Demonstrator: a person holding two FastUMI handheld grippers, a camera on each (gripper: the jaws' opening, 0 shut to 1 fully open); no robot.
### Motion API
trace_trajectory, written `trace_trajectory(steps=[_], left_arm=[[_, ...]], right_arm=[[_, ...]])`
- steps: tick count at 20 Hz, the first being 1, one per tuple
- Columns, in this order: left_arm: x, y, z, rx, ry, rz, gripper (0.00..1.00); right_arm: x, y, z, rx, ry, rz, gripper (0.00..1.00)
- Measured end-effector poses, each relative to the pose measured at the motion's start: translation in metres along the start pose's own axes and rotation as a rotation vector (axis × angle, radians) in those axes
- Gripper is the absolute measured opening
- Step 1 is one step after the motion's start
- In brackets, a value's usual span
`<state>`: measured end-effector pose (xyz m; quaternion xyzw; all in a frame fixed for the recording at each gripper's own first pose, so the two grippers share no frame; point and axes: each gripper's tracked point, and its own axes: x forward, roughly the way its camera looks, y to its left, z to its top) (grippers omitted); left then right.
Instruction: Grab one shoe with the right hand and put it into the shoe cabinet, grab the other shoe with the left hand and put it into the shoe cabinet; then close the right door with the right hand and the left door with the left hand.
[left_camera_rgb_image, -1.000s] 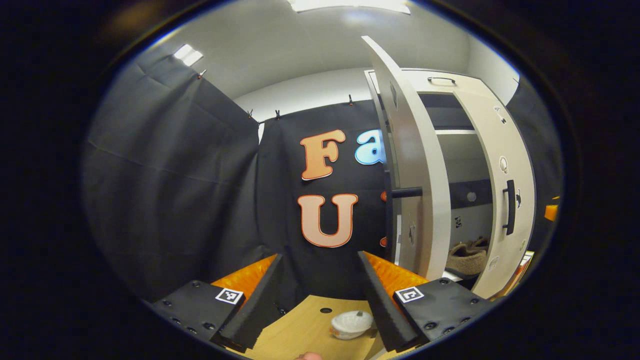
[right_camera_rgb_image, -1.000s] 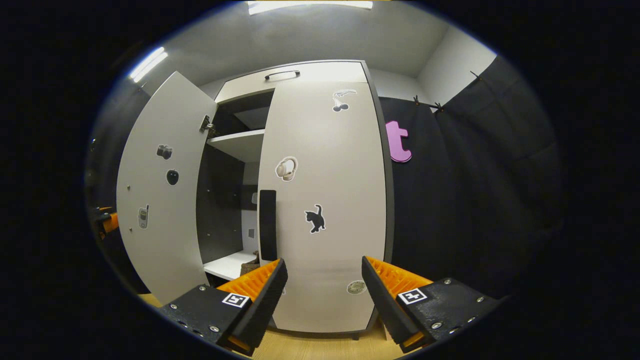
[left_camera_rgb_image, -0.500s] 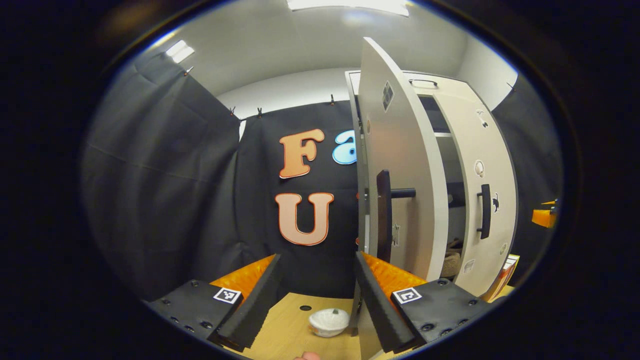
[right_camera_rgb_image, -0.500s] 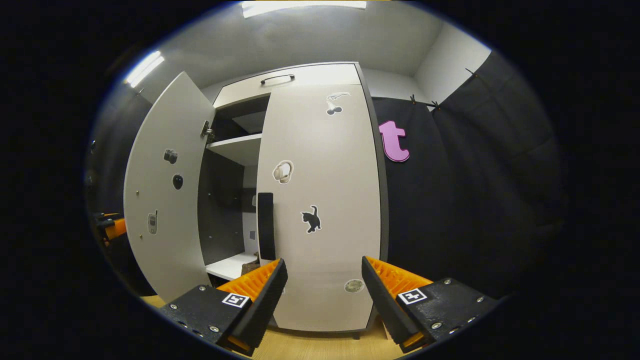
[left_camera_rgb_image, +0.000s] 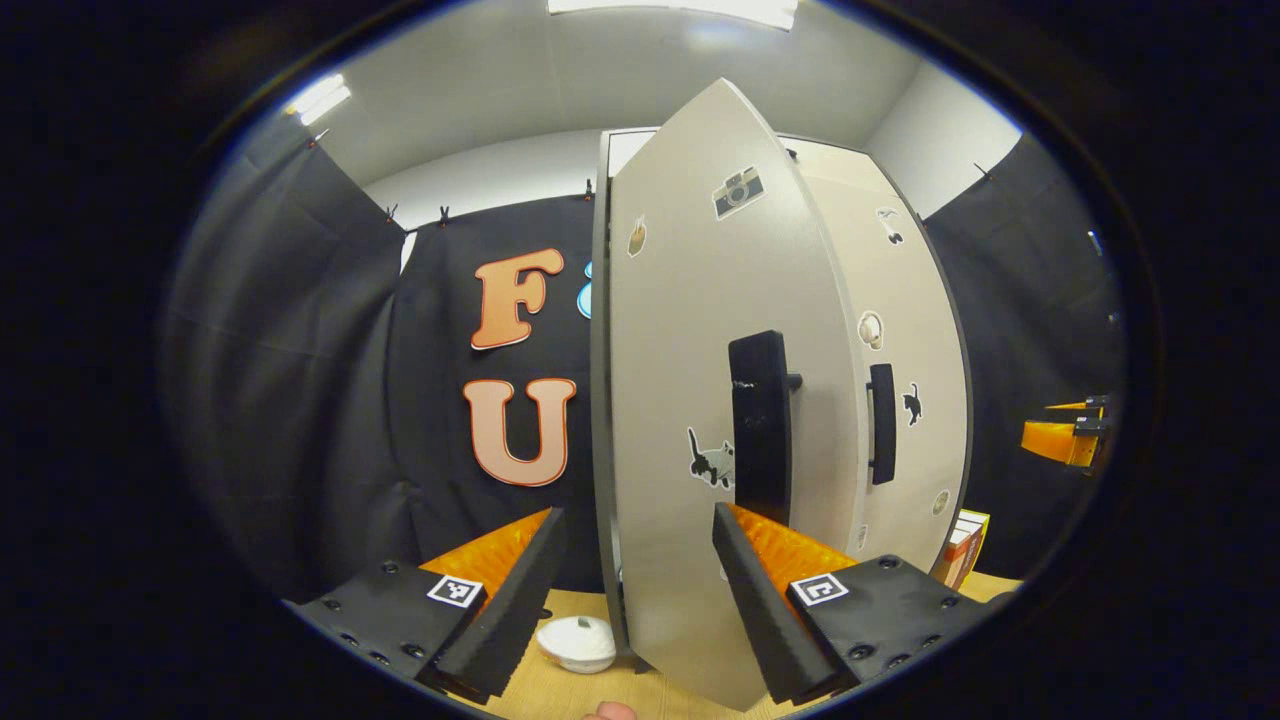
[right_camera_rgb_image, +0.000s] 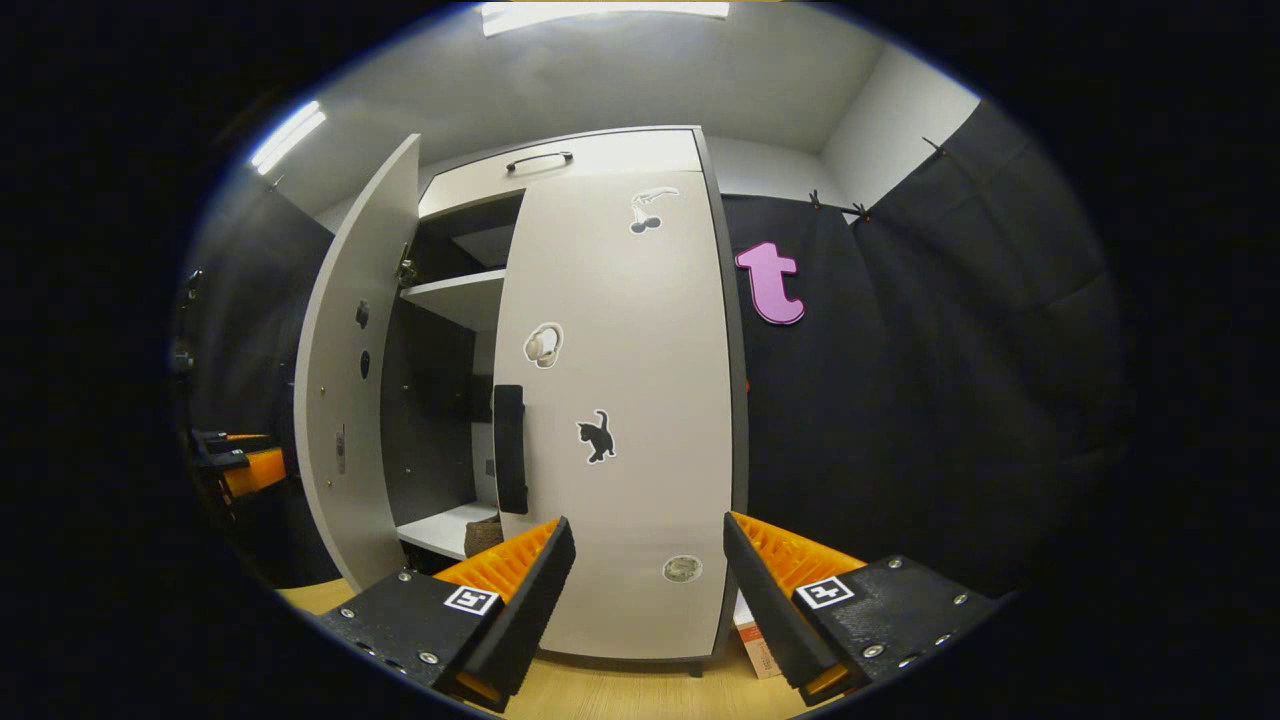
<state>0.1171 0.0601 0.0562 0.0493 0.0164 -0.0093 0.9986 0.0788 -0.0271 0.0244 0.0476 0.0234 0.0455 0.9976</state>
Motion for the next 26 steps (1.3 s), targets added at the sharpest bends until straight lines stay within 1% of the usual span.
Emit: trace_trajectory(steps=[1,2,4,5,11,16,17,18,20,22,26], left_arm=[[0.002,-0.006,0.002,-0.006,-0.004,-0.011,0.99],[0.003,-0.014,0.004,-0.012,-0.01,-0.024,0.96],[0.008,-0.026,0.009,-0.024,-0.022,-0.055,0.96],[0.01,-0.032,0.009,-0.029,-0.021,-0.069,0.94],[0.029,-0.071,-0.002,-0.042,0.014,-0.144,0.94],[0.053,-0.086,-0.015,-0.041,0.037,-0.144,0.94],[0.057,-0.09,-0.018,-0.039,0.048,-0.153,0.96],[0.06,-0.093,-0.022,-0.035,0.06,-0.155,0.96],[0.068,-0.098,-0.022,-0.023,0.051,-0.161,0.94],[0.076,-0.103,-0.022,-0.021,0.053,-0.161,0.96],[0.088,-0.108,-0.027,-0.06,0.068,-0.158,0.96]], right_arm=[[-0.001,-0.001,-0.001,-0.003,0.001,-0.003,0.92],[-0.002,-0.003,-0.001,-0.004,0.002,-0.008,0.92],[-0.004,-0.004,-0.002,0.001,0.003,-0.013,0.92],[-0.005,-0.005,-0.002,0.004,0.003,-0.016,0.92],[-0.011,-0.005,-0.009,-0.013,0.021,-0.019,0.92],[-0.016,-0.008,-0.008,-0.004,0.018,-0.029,0.92],[-0.016,-0.008,-0.009,-0.002,0.018,-0.03,0.92],[-0.017,-0.008,-0.01,0.0,0.019,-0.031,0.92],[-0.018,-0.01,-0.012,0.001,0.022,-0.032,0.92],[-0.018,-0.013,-0.015,0.001,0.03,-0.037,0.92],[-0.018,-0.021,-0.012,0.009,0.025,-0.047,0.92]])
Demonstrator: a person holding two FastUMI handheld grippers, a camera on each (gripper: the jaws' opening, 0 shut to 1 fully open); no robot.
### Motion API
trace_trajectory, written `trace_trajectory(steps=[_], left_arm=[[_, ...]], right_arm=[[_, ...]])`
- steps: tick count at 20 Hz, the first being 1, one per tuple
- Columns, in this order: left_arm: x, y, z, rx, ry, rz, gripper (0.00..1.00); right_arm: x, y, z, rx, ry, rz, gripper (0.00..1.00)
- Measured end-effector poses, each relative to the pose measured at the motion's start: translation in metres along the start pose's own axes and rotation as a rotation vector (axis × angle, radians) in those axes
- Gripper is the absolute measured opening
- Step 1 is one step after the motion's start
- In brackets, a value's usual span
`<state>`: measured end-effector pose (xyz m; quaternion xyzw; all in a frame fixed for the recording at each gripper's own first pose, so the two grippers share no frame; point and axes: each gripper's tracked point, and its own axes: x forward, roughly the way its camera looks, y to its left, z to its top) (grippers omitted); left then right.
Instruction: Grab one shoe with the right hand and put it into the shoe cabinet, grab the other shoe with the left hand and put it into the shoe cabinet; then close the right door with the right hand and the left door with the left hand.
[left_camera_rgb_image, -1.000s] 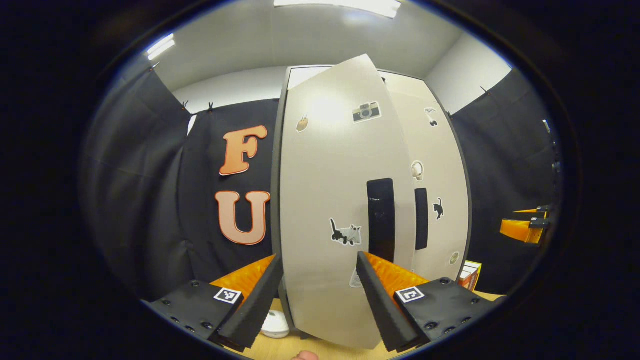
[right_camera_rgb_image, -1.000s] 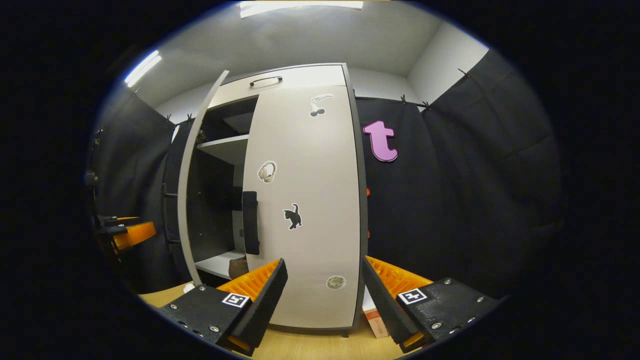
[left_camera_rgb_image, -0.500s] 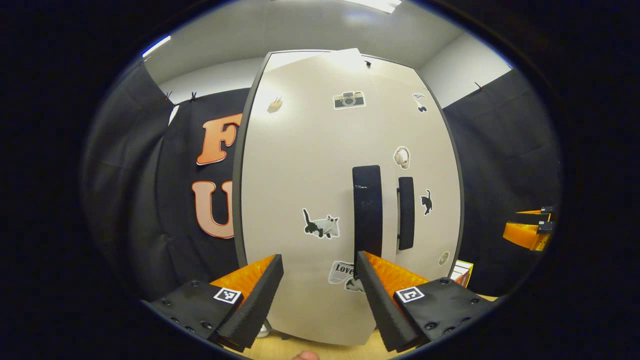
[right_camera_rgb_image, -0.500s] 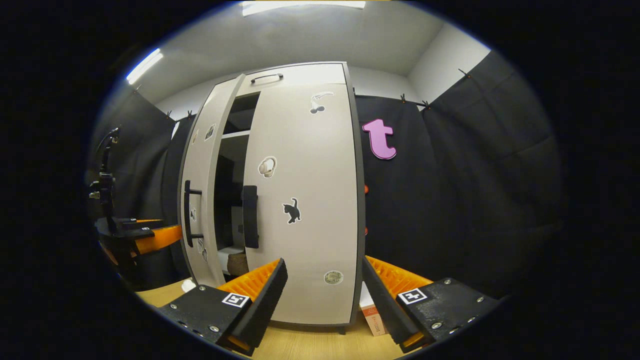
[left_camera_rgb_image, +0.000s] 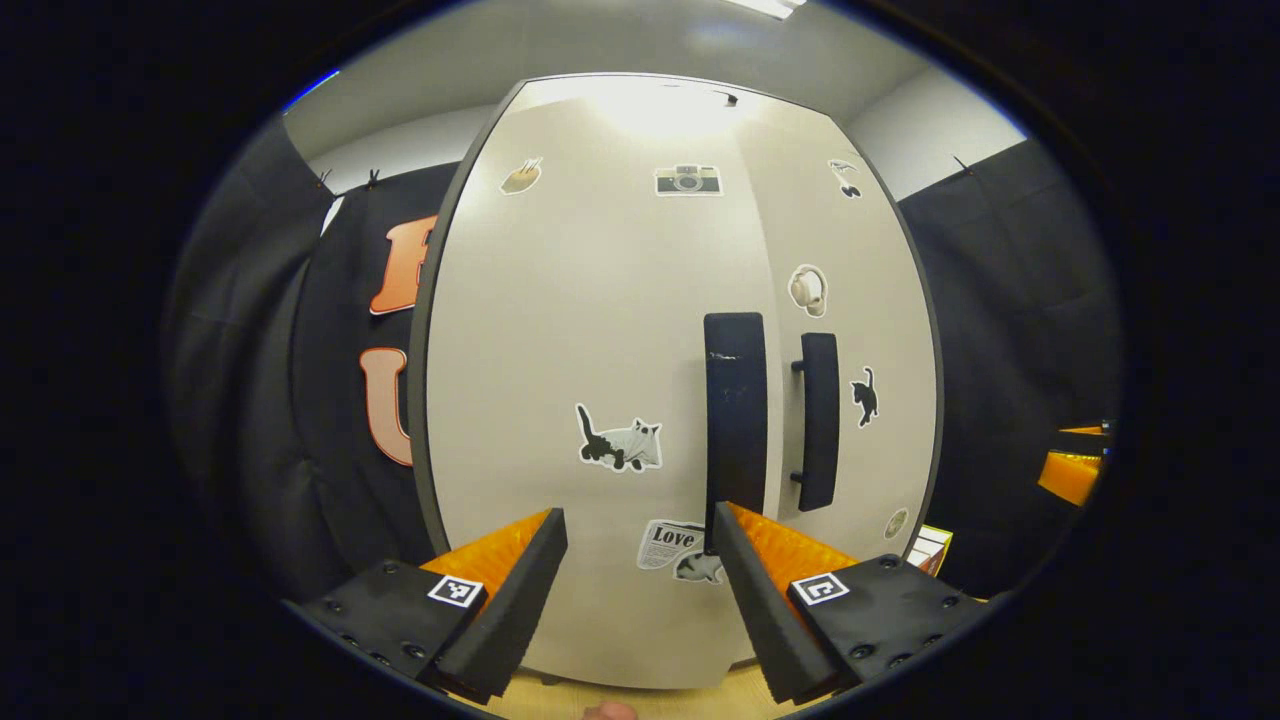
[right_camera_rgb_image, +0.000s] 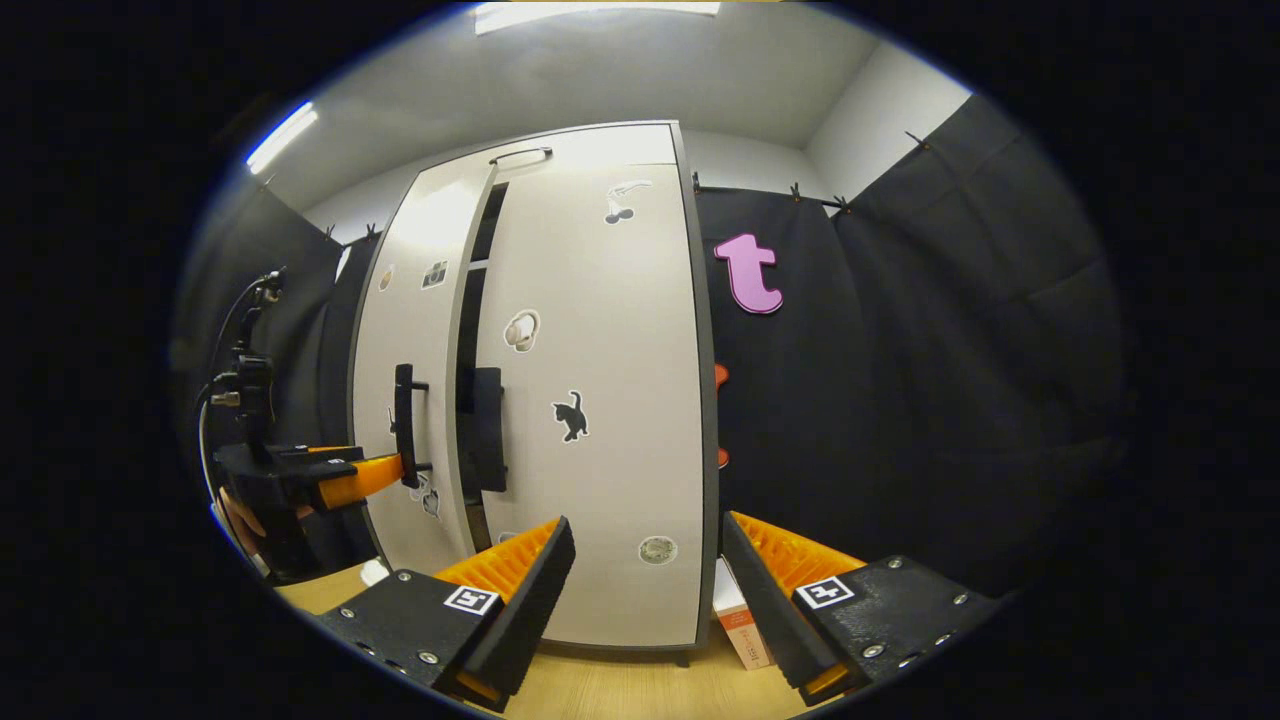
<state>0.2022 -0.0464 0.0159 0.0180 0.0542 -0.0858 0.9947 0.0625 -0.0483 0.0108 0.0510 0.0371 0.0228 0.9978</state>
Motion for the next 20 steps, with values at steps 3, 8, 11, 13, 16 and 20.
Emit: trace_trajectory(steps=[3,8,11,13,16,20], left_arm=[[0.011,-0.003,-0.002,0.0,0.002,0.002,0.96],[0.018,-0.006,-0.003,0.002,-0.007,0.005,0.96],[0.016,-0.006,-0.004,-0.008,0.0,0.016,0.96],[0.011,-0.006,-0.001,-0.016,-0.006,0.017,0.96],[-0.01,-0.004,0.005,-0.016,-0.013,0.022,0.96],[-0.048,0.002,0.013,-0.034,-0.031,0.042,0.98]], right_arm=[[0.001,-0.006,0.0,-0.003,0.001,-0.009,0.92],[0.002,-0.011,0.002,-0.009,0.0,-0.015,0.92],[0.001,-0.01,0.003,-0.003,0.002,-0.009,0.92],[-0.001,-0.008,0.004,-0.006,0.001,-0.002,0.92],[-0.005,-0.003,0.003,-0.003,0.004,0.012,0.92],[-0.009,0.005,-0.001,0.012,0.003,0.028,0.92]])
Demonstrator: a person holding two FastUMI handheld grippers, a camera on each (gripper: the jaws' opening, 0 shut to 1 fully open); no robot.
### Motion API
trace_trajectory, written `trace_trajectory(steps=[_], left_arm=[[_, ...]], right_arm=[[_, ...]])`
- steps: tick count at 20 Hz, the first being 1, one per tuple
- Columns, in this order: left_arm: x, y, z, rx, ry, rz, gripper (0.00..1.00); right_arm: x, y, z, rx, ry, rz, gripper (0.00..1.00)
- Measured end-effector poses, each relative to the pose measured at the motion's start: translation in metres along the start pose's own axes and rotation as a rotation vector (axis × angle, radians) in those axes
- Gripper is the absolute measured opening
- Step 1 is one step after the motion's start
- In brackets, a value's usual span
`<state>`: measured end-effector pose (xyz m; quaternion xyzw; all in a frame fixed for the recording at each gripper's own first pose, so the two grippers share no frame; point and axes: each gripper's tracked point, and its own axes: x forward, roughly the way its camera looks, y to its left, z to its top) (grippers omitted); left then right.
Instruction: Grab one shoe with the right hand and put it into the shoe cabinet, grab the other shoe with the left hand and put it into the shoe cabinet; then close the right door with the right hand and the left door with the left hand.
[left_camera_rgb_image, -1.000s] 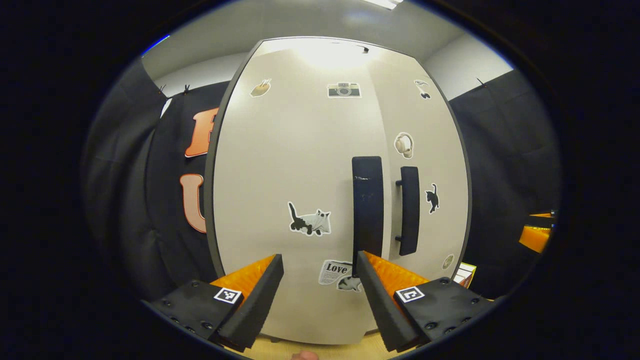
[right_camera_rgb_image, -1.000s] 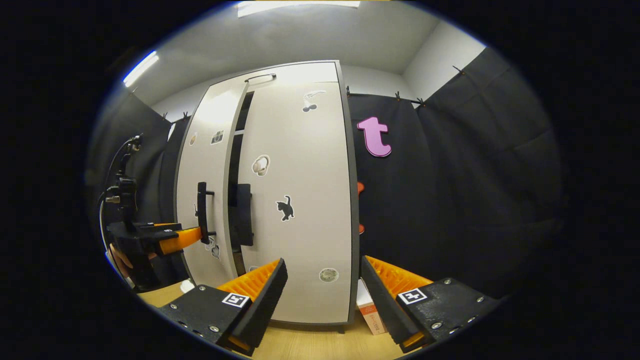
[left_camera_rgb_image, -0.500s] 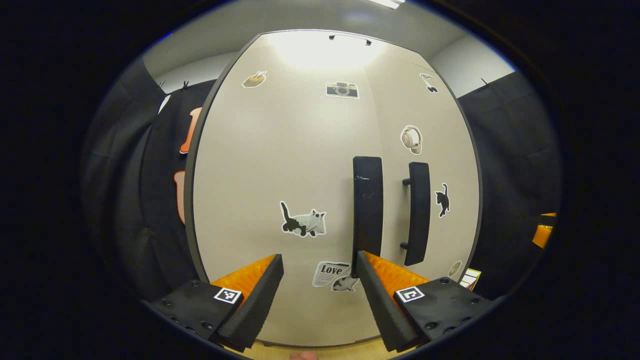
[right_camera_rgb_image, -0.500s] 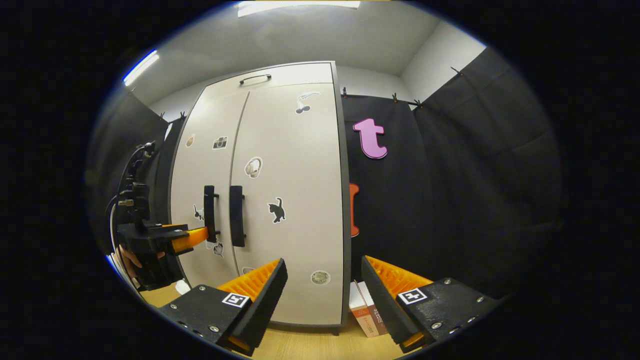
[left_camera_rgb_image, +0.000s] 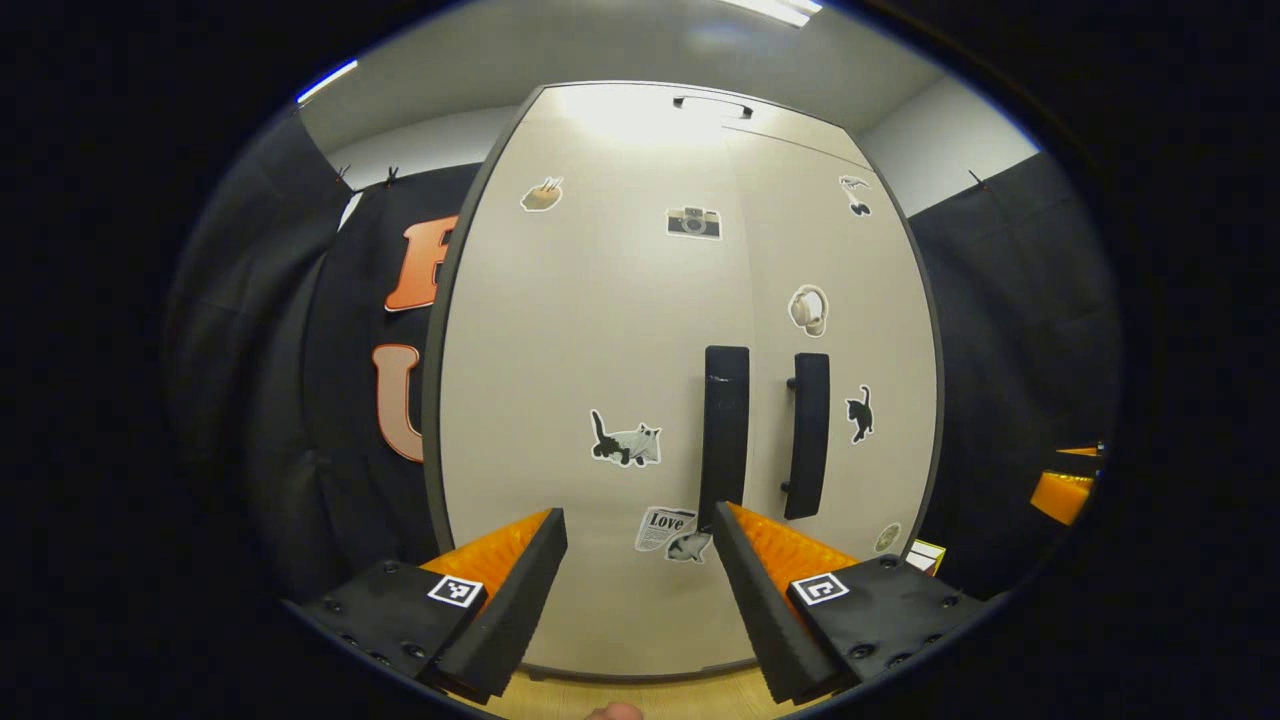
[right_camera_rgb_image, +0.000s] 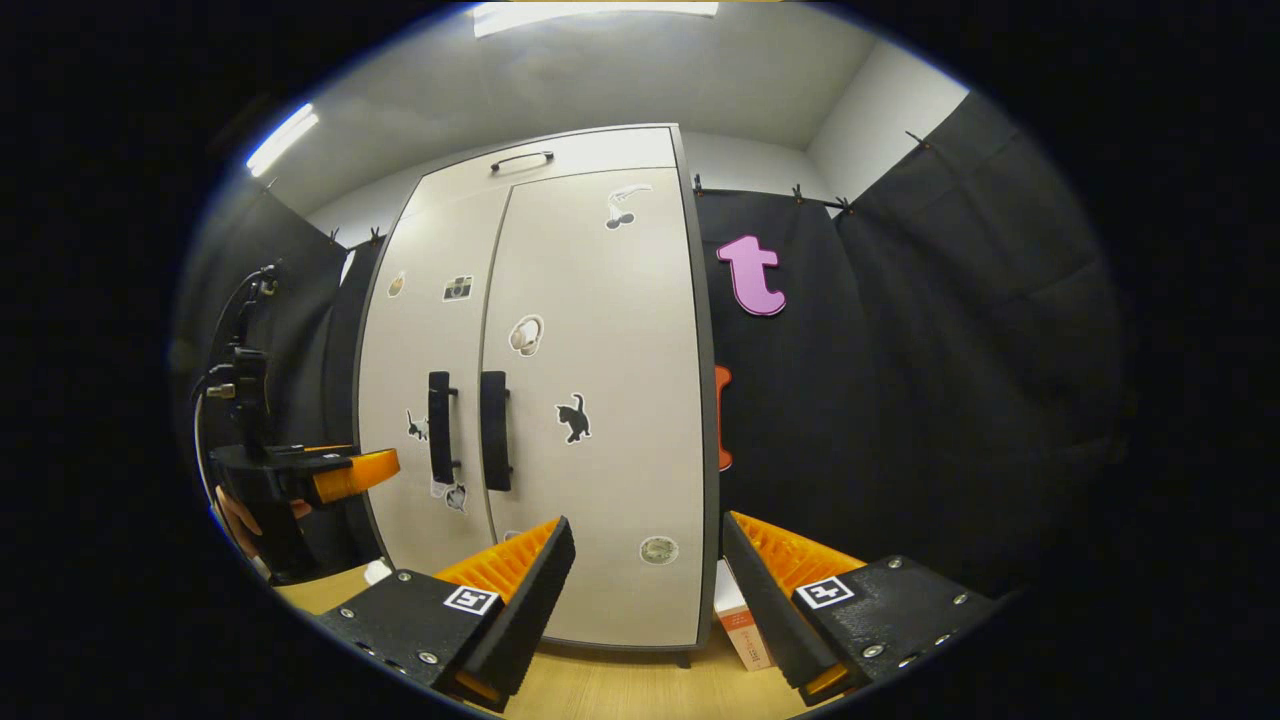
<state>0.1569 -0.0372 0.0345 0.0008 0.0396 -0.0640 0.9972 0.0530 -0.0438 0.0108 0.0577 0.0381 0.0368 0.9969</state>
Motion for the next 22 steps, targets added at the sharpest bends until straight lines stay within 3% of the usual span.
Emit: trace_trajectory(steps=[2,9,14,22], left_arm=[[-0.019,0.002,0.007,0.008,-0.026,0.012,0.94],[-0.08,-0.006,0.013,0.036,-0.079,0.026,0.99],[-0.123,-0.003,0.001,0.053,-0.086,0.083,0.96],[-0.147,0.005,-0.016,0.02,-0.064,0.127,0.97]], right_arm=[[-0.003,0.005,-0.005,0.013,0.007,0.013,0.92],[-0.023,0.016,-0.027,0.021,0.036,0.041,0.92],[-0.042,0.024,-0.039,0.056,0.044,0.063,0.93],[-0.065,0.02,-0.04,0.074,0.002,0.054,0.92]])
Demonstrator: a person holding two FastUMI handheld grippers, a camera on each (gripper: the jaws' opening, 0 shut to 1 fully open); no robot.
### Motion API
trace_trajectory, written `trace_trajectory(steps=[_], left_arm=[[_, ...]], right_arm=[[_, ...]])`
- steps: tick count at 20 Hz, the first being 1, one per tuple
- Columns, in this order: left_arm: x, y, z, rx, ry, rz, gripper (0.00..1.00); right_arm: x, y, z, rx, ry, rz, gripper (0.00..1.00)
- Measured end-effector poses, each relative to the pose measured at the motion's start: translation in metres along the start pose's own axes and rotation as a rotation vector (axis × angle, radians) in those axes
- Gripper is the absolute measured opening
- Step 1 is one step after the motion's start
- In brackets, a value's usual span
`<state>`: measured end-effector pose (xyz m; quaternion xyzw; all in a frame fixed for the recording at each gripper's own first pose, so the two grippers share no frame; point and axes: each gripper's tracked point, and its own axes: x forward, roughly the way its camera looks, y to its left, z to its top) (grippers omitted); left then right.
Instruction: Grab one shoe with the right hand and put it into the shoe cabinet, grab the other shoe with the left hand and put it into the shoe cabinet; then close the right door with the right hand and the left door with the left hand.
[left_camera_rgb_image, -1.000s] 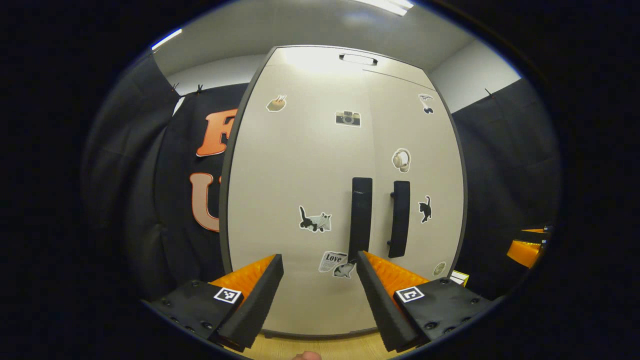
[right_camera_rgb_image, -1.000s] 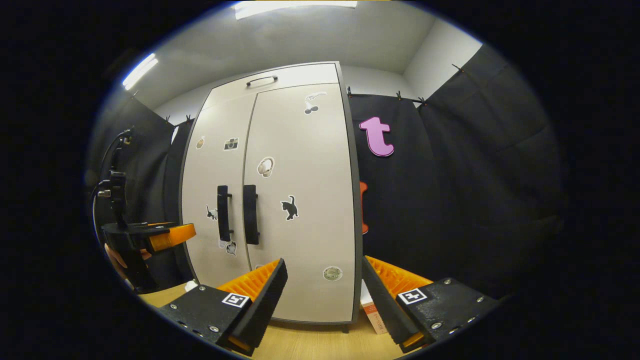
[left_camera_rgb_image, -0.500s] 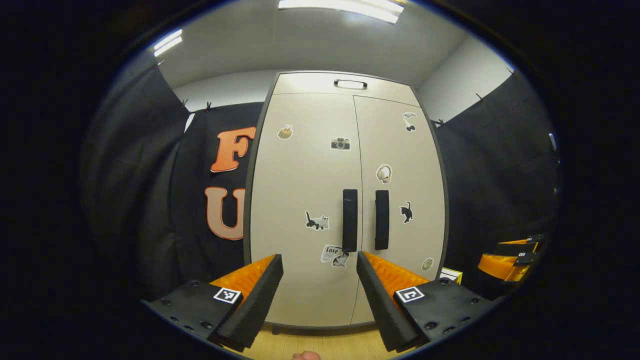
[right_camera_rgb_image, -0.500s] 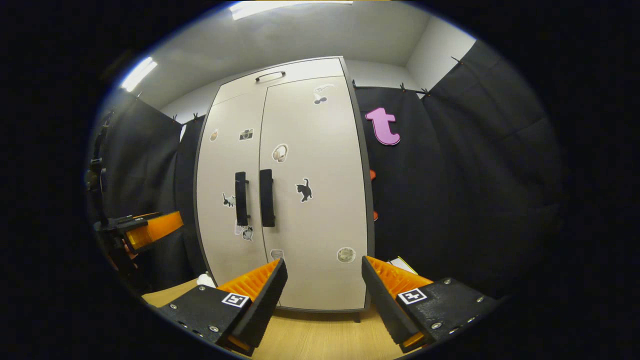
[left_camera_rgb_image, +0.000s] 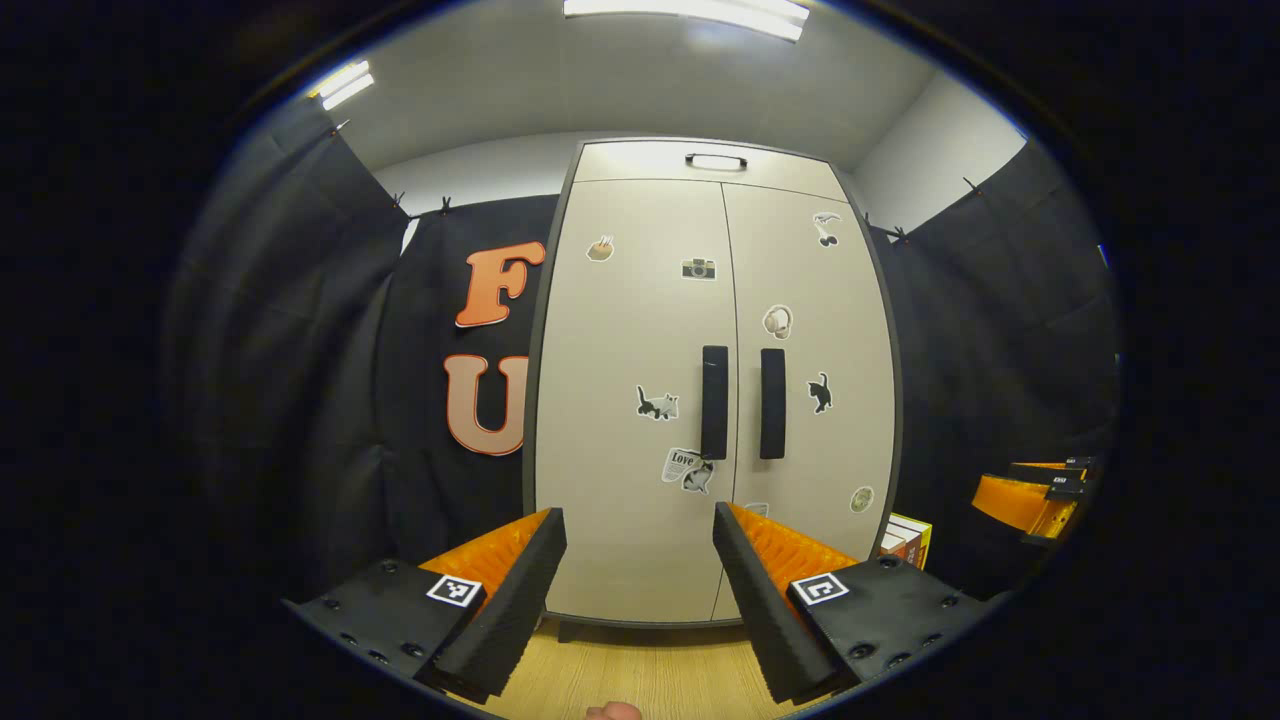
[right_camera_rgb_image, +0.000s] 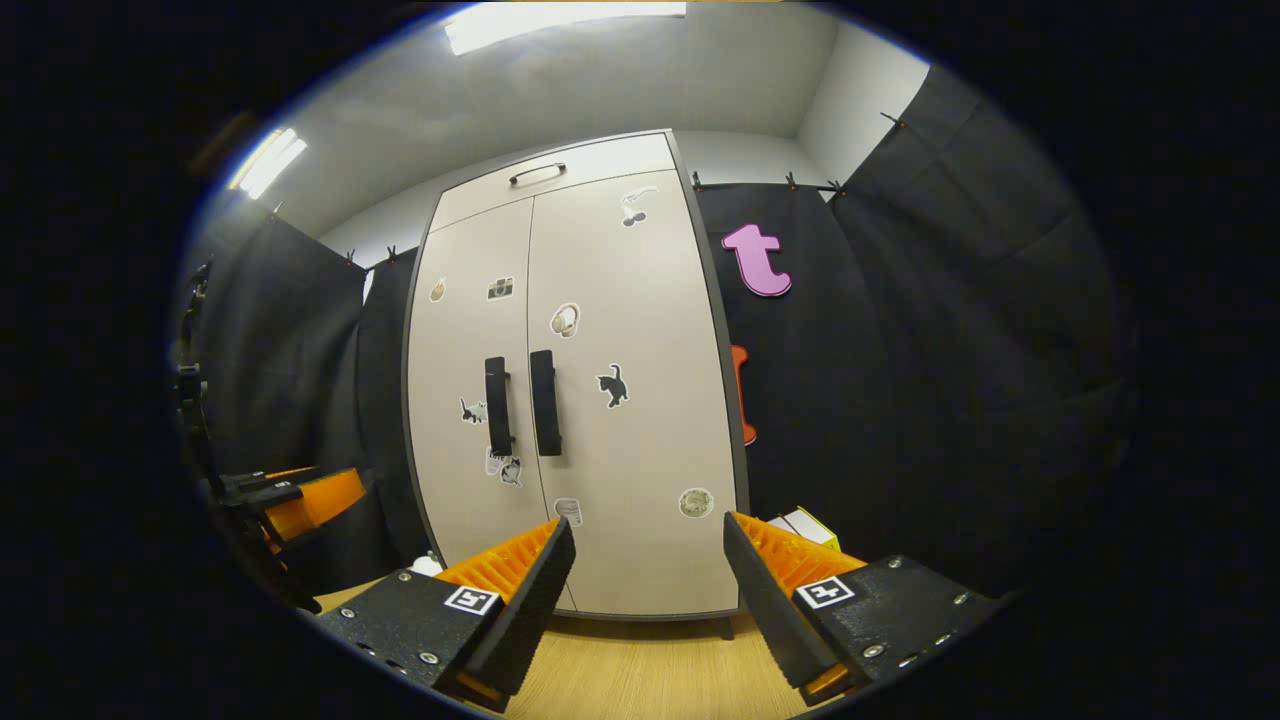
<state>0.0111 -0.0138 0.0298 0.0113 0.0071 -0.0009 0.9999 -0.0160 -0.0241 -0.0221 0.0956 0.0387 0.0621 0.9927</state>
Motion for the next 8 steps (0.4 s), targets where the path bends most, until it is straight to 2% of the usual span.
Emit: trace_trajectory(steps=[8], left_arm=[[-0.005,0.008,0.011,0.016,-0.018,0.014,0.97]], right_arm=[[-0.006,-0.004,-0.011,-0.009,0.024,-0.02,0.92]])
